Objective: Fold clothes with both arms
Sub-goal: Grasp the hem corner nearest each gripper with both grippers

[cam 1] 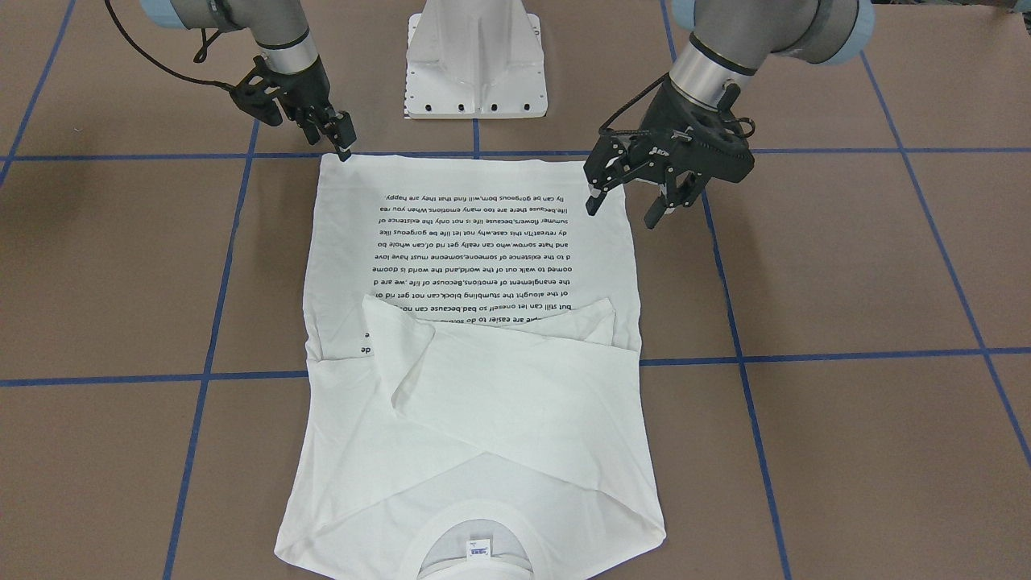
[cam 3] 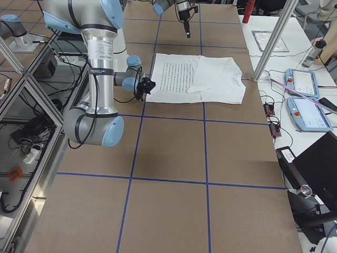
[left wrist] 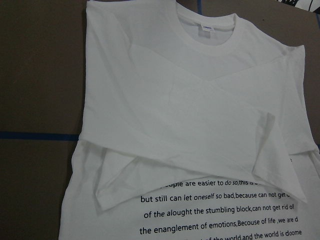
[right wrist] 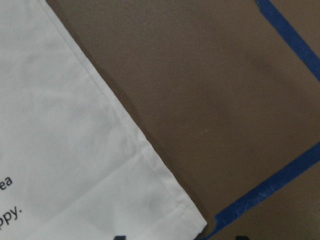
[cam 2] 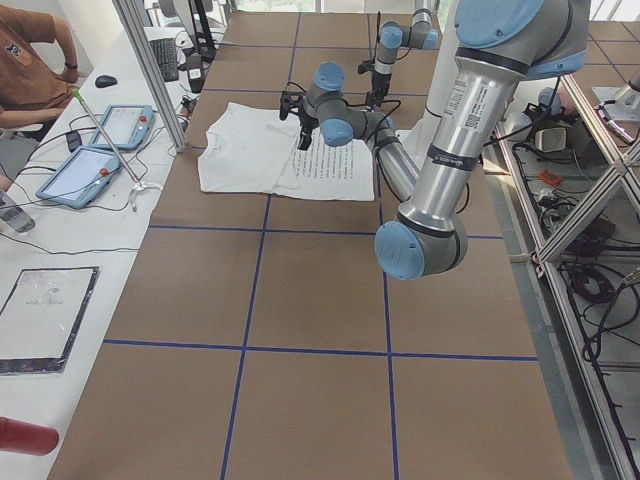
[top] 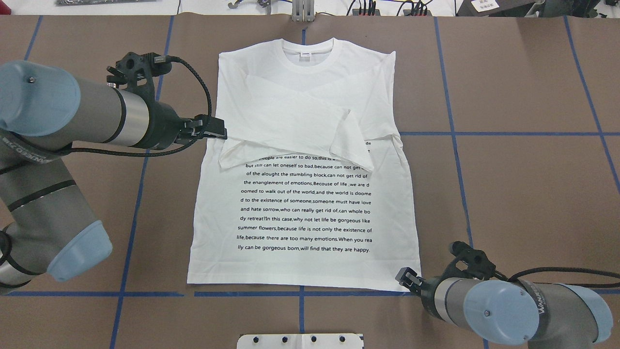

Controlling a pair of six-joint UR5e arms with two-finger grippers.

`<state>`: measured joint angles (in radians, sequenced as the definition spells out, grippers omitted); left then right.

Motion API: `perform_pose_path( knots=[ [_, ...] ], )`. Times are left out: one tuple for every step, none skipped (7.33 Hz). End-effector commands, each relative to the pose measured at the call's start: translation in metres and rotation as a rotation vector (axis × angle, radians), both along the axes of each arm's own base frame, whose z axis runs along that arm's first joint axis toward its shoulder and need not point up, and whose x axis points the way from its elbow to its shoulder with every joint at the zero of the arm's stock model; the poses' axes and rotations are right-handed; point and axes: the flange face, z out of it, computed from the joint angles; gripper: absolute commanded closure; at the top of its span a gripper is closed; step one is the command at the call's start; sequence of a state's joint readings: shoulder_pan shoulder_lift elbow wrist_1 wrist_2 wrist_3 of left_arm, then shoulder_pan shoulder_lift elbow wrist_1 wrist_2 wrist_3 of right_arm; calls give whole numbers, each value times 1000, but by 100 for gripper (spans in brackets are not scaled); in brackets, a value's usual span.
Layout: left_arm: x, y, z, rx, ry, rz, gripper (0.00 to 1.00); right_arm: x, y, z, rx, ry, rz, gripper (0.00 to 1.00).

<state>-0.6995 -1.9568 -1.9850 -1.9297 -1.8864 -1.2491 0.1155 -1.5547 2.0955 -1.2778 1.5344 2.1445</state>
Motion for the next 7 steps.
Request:
perform_pose_path(
  knots=[
    [0, 0, 1, -1, -1, -1, 10, -3, 1, 3, 0, 5, -3, 30],
    [0, 0, 1, -2, -2, -1, 10, -4, 2, 5, -1, 11, -5, 30],
    [0, 0, 1, -2, -2, -1, 10, -5, 3, 4, -2, 11, -7, 34],
    [0, 0, 2, -3, -3, -1, 10, -6, 3, 5, -2, 13, -7, 37],
    [0, 0, 2, -3, -3, -1, 10, -6, 3, 4, -2, 14, -7, 42],
    [1, -1, 3, -4, -5, -3, 10, -6, 2, 5, -3, 16, -6, 46],
    [1, -1, 3, -4, -5, -3, 10, -6, 2, 5, -2, 18, -5, 56]
  ],
)
